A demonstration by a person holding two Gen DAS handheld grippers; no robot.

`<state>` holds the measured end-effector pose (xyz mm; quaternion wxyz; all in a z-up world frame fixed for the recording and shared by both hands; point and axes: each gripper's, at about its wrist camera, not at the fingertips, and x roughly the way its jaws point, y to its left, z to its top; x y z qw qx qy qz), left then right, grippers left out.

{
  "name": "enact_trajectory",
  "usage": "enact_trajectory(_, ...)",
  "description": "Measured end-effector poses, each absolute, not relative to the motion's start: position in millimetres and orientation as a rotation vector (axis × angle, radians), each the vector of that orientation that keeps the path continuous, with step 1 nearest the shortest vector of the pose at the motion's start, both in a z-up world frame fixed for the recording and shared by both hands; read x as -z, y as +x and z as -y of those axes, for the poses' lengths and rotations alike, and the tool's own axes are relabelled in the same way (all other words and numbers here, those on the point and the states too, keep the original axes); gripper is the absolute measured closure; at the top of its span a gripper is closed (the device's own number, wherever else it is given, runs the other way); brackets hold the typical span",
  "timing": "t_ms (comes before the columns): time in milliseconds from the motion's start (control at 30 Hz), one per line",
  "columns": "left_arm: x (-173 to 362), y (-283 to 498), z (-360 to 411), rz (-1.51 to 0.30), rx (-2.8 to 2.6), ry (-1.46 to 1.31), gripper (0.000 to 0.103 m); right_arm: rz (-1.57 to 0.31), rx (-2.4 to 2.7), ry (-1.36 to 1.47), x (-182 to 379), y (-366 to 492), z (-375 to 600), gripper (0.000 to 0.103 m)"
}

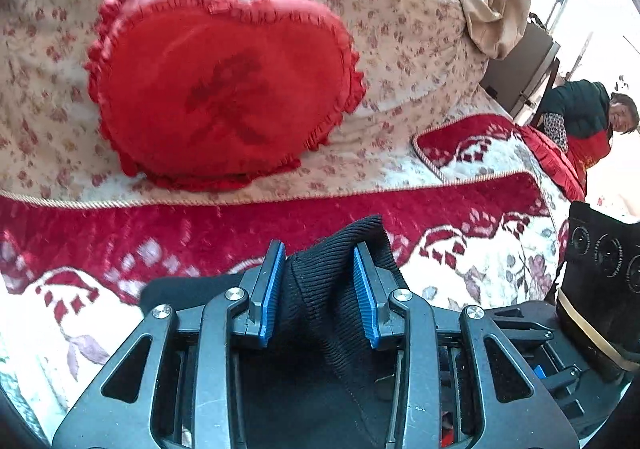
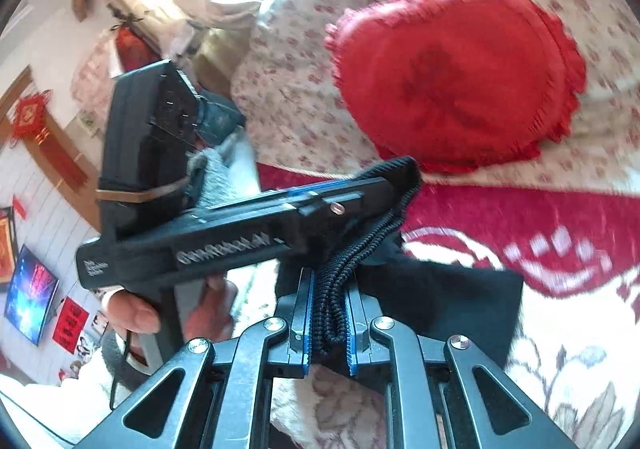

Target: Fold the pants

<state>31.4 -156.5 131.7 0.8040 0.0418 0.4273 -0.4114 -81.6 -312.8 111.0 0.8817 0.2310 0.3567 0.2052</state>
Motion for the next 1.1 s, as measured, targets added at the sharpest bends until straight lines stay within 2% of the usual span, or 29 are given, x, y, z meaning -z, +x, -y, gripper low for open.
enact_trajectory(233,-170,32,140,-0.853,0.875,0.075,0.07,-0.656,-0.501,0.428,-152,-80,296,0.091)
enact_trajectory(400,-162,19,157,-0.864,0.907,0.095,0.07,-0.665,-0.488,0.401,-155,-92,297,0.091)
enact_trajectory(567,-109,7,189,-0.967,0.909,0.13,0.07,-0.77,-0.408,0.438,-115,-109,322,0.091)
enact_trajectory(700,-57,11,207,-1.082,0.876,0.097,0.07,-0.915,-0.277,0.499,-54,-109,349,0.091)
enact_trajectory(833,-51,14,199,-1.1,0.853,0.052,0.07,-0.974,-0.204,0.537,-32,-110,367,0.091)
enact_trajectory(900,-66,14,189,-1.076,0.842,0.046,0.062,-0.94,-0.186,0.554,-43,-113,374,0.091)
enact_trajectory(967,-85,14,174,-1.016,0.813,0.054,0.04,-0.893,-0.187,0.534,-61,-113,379,0.091)
enact_trajectory(1100,-98,17,147,-0.965,0.733,0.08,0.037,-0.871,-0.243,0.494,-79,-97,364,0.091)
